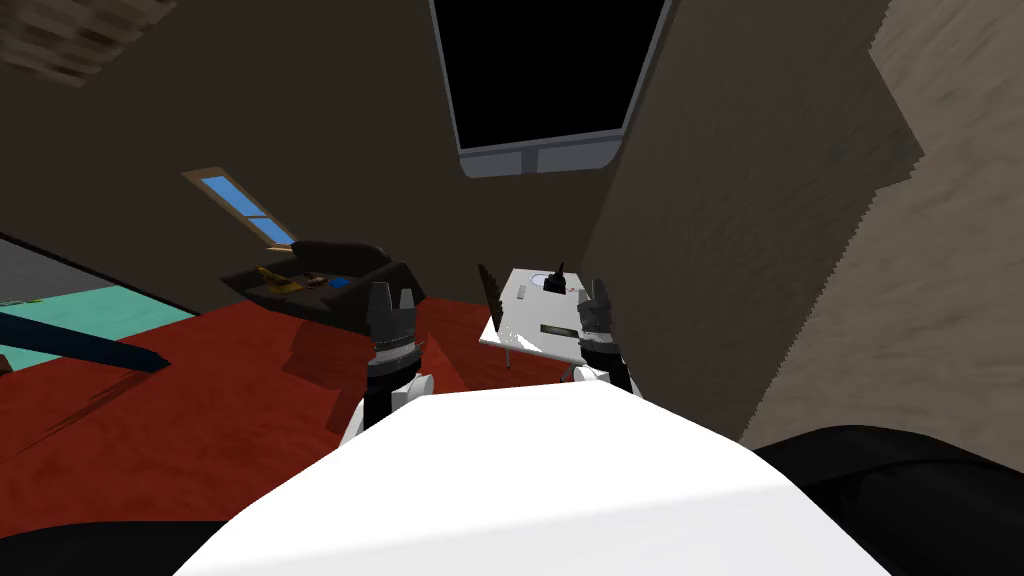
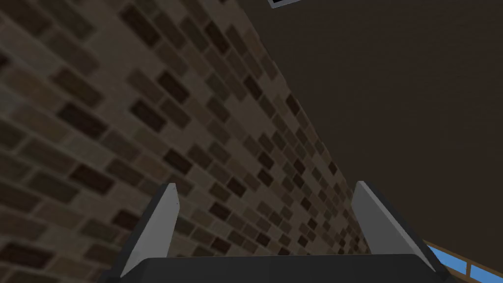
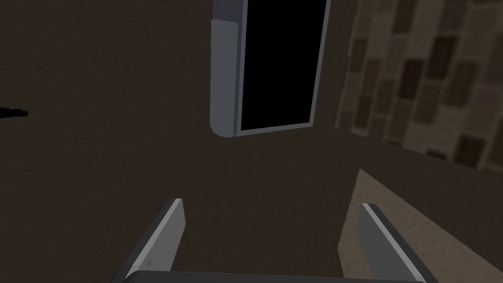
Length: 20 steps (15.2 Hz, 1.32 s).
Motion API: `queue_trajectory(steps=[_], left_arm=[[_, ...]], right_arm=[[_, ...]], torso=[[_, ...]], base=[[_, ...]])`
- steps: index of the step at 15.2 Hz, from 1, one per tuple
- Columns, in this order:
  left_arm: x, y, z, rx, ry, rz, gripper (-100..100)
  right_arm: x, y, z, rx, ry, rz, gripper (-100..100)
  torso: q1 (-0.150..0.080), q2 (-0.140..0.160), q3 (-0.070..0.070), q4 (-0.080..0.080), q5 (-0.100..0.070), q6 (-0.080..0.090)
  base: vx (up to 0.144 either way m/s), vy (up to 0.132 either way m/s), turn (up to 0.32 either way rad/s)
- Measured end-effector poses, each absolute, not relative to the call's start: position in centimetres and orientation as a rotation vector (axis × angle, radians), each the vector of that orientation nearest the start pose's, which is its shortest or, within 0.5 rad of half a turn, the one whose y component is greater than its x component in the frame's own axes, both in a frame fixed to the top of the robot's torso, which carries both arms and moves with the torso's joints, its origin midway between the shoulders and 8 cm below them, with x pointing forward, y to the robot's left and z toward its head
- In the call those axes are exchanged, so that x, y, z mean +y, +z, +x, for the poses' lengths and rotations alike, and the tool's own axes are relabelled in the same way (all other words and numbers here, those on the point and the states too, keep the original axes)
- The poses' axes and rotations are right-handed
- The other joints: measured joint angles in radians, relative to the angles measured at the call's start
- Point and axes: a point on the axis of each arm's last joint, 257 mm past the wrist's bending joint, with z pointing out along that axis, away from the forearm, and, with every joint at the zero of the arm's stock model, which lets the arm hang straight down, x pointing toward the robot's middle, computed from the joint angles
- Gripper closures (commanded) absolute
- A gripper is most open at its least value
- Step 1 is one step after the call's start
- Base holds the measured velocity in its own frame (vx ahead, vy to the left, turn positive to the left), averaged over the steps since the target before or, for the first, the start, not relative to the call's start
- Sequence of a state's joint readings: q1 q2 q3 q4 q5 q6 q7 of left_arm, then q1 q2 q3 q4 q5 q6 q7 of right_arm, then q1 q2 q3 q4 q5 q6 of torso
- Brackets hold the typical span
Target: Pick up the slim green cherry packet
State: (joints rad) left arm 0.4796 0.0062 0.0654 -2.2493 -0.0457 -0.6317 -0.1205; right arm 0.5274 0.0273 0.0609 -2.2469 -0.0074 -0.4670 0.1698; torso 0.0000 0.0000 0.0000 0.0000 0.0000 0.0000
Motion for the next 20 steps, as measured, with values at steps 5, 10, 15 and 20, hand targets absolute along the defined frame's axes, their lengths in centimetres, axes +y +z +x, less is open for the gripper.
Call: queue_trajectory(steps=[5, 10, 15, 20], left_arm=[[28.7, 4.2, 32.5, 0.585, -1.130, -0.476, 0], [28.7, 4.2, 32.5, 0.585, -1.130, -0.476, 0], [28.7, 4.2, 32.5, 0.585, -1.130, -0.476, 0], [28.7, 4.2, 32.5, 0.585, -1.130, -0.476, 0]], right_arm=[[-26.1, -2.4, 36.0, 0.807, 1.151, 0.633, -100], [-25.8, -5.4, 36.3, 0.937, 1.097, 0.574, -100], [-26.0, -9.1, 36.4, 1.083, 1.023, 0.508, -100], [-27.1, -13.9, 35.9, 1.254, 0.923, 0.430, -100]], torso=[[0.002, 0.002, 0.001, 0.000, 0.000, 0.000], [0.002, 0.001, 0.001, 0.000, 0.000, 0.000], [0.002, 0.001, 0.000, 0.000, 0.000, 0.000], [0.003, 0.000, 0.000, 0.000, 0.001, 0.000]], base=[[-0.032, 0.029, 0.066], [-0.011, 0.031, 0.099], [-0.005, 0.038, 0.132], [0.007, 0.045, 0.153]])
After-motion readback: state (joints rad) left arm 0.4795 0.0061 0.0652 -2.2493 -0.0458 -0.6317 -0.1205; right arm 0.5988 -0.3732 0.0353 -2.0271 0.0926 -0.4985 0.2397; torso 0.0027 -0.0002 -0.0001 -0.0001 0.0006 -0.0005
